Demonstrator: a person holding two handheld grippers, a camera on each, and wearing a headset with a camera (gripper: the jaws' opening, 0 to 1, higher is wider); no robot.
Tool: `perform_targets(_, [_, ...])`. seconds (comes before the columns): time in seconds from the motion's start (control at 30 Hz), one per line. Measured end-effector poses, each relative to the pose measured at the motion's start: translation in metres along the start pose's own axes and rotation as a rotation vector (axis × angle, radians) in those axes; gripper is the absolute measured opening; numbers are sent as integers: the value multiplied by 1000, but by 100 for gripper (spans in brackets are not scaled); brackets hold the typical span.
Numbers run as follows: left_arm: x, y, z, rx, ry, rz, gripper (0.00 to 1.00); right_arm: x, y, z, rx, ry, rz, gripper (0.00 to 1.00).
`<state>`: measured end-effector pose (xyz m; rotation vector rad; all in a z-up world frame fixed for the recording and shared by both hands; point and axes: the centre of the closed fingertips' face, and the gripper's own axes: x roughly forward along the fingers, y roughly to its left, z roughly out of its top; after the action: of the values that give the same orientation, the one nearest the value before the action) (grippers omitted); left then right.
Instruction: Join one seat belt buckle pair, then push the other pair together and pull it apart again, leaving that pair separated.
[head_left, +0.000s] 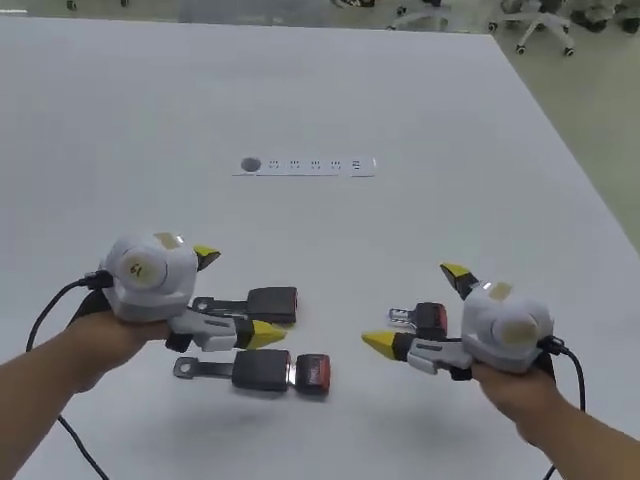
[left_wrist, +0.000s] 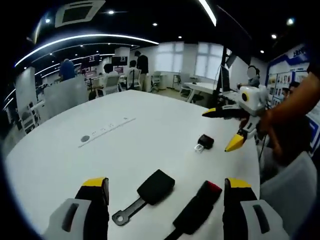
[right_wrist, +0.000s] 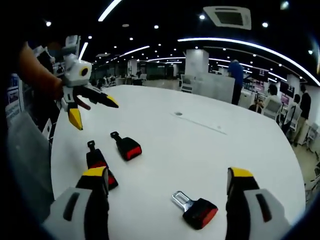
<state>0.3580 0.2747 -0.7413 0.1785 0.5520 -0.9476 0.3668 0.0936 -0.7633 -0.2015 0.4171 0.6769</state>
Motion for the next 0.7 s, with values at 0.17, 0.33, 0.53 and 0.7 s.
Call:
perform_targets(0.17, [-25,-9,-11,8,-28,11,100,-10,28,7,-46,-7,36,100])
perform_targets(0.33, [-52,-10,-29,-9,-31,48,100,-21,54,4,-63,-6,61,100])
perform_targets(0.53, [-78,-15,-42,-8,-18,38,100,-34,83,-5,-111,29,142,100])
perform_targets(0.7, [-97,-11,-51,-6,-21,45,100,-45,89,-9,-122,32,144,100])
